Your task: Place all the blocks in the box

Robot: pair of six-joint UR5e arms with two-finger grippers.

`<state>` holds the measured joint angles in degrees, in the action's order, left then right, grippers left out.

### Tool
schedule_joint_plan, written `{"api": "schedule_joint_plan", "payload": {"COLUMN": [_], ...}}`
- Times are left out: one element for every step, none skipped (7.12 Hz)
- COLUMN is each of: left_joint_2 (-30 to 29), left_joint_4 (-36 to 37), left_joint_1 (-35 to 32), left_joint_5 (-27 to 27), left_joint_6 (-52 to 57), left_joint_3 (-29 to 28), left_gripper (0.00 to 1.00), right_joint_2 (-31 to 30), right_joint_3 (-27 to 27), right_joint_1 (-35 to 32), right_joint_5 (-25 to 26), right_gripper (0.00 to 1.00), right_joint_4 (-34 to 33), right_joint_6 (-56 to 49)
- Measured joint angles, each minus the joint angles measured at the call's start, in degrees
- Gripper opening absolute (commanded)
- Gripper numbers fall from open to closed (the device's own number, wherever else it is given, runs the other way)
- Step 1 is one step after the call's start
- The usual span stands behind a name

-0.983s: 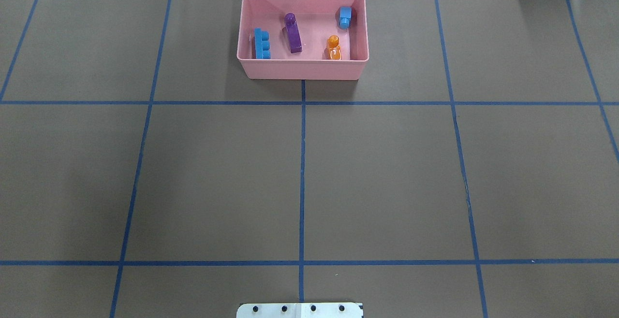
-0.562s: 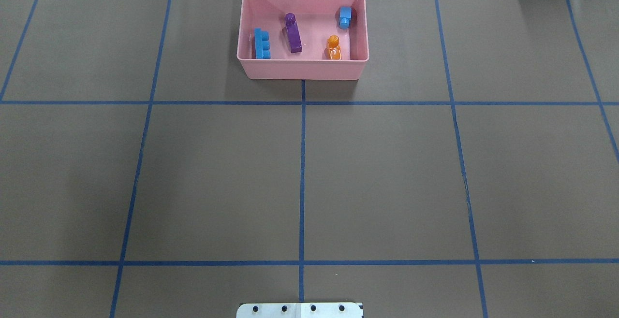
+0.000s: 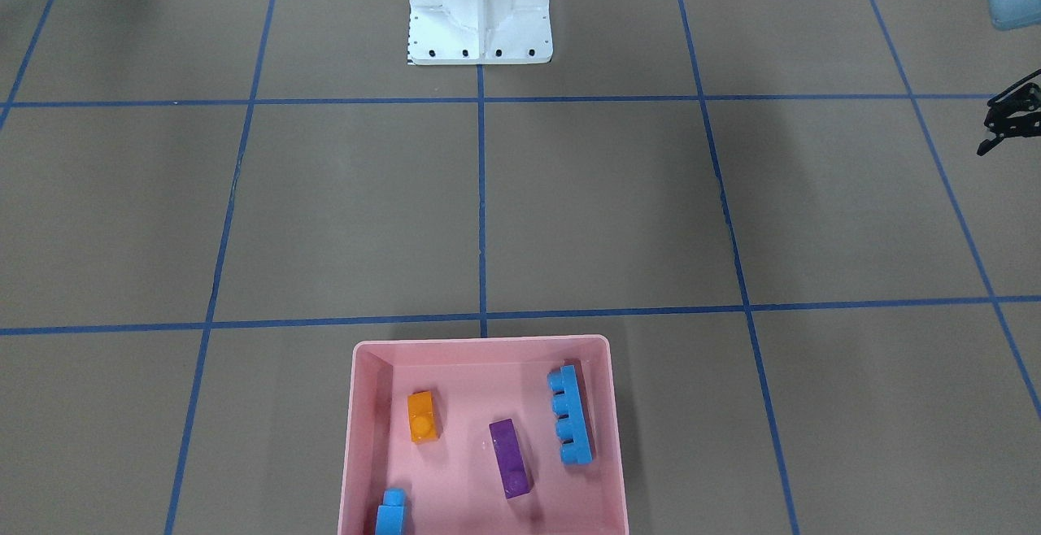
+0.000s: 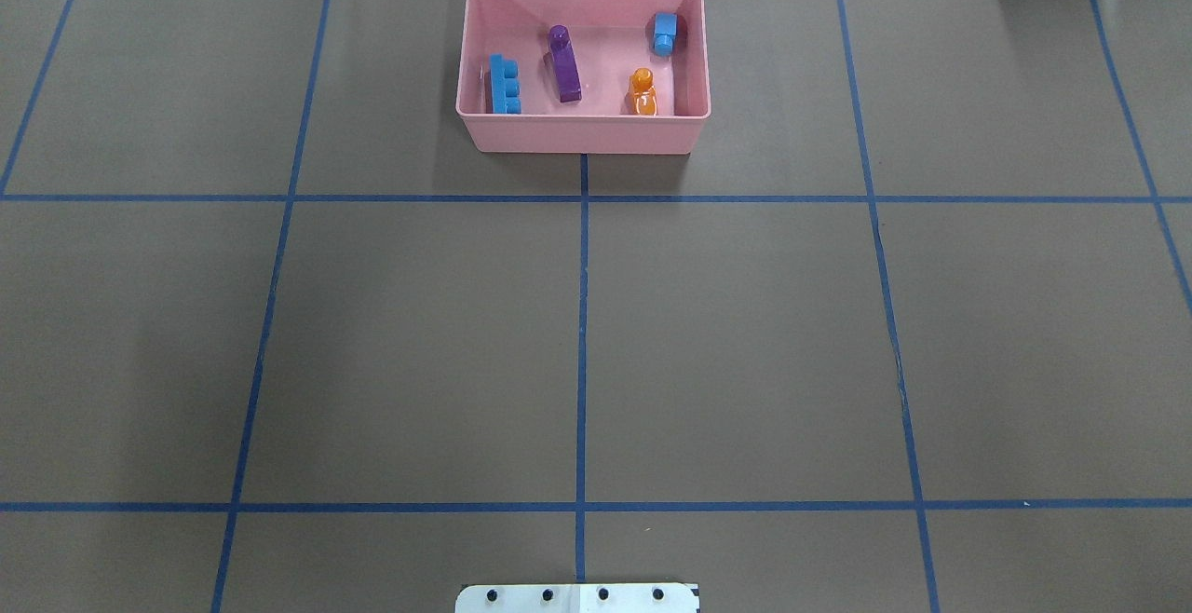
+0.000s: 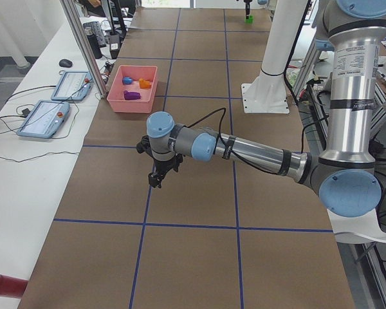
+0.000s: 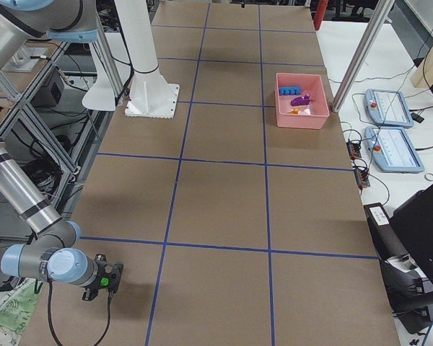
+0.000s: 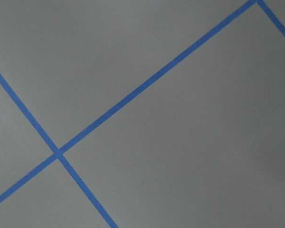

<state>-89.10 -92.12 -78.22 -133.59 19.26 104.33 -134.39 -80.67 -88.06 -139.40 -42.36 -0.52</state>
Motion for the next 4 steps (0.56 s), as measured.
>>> {"api": "schedule_joint_plan", "payload": {"left_joint_2": [0.0,0.0,0.0,0.2], "left_joint_4": [0.1,0.1,0.1,0.1], "left_joint_1": [0.0,0.0,0.0,0.0], "left_joint_5": [0.0,-0.1,-0.1,-0.1], "left_joint_6": [-0.1,-0.1,-0.1,-0.1], "left_joint_3": [0.2,0.3,0.4,0.6], "left_gripper": [1.0,1.0,1.0,1.0], "right_joint_2": [0.0,0.0,0.1,0.2], "right_joint_3": [0.0,0.0,0.0,-0.2], "right_joint_1": [0.0,0.0,0.0,0.0], "right_joint_5": [0.0,0.1,0.1,0.1], "right_gripper": [0.0,0.0,0.0,0.0], "right_joint_4": [0.0,0.1,0.3,1.1], "right_joint_6": [0.0,0.1,0.2,0.4]}}
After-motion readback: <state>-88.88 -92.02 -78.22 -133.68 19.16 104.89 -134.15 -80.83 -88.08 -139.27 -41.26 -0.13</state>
